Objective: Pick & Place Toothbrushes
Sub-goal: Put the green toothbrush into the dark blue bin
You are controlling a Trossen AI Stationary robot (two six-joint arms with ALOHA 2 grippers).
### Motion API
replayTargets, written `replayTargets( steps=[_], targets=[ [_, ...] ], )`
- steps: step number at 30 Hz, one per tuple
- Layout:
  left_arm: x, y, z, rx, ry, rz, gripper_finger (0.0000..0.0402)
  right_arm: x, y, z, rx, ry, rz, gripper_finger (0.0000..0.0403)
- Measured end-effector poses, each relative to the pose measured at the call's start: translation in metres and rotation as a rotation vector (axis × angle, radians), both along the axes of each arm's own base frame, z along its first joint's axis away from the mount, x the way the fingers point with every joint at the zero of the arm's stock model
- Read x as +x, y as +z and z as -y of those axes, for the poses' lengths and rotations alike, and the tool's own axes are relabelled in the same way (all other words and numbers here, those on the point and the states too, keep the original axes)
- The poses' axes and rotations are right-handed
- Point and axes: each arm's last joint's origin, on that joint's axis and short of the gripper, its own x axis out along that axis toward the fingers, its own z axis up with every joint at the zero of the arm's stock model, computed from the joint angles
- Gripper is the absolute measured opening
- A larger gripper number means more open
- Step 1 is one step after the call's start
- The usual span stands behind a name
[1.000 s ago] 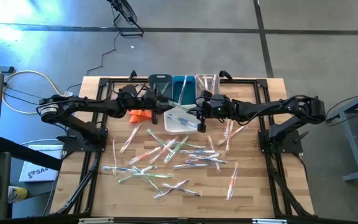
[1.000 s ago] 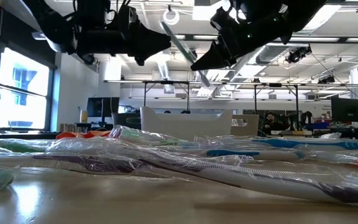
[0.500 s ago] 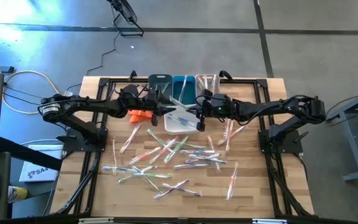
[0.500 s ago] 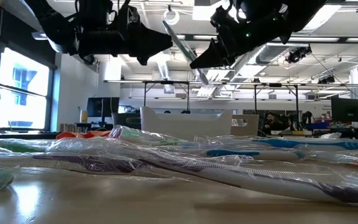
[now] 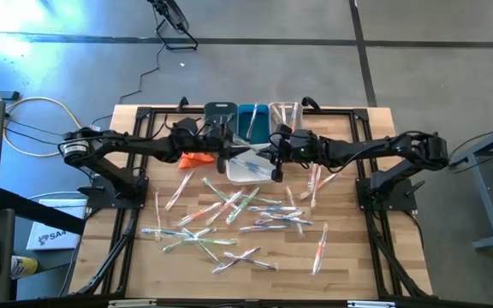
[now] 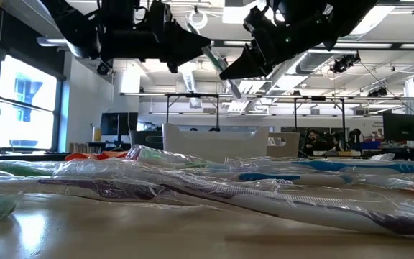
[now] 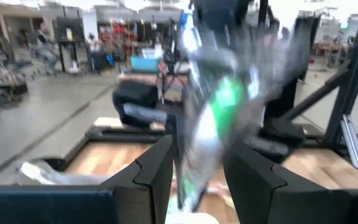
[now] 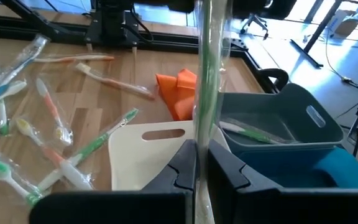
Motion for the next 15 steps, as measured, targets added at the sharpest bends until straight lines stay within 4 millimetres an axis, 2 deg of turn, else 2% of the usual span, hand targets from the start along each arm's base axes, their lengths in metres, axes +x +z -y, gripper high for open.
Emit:
replayTargets(
  steps=[8,15],
  targets=[
    [0.0008,-0.0008,-0.0001,-0.009,0.0,-0.016,0.013,0.0,-0.0001,0.0,-0.001,-0.002,-0.001,0.0009],
    [0.0008,-0.001,-0.0001,-0.01,0.0,-0.017,0.008,0.0,-0.0002,0.0,-0.001,0.0,-0.001,0.0009]
  ],
)
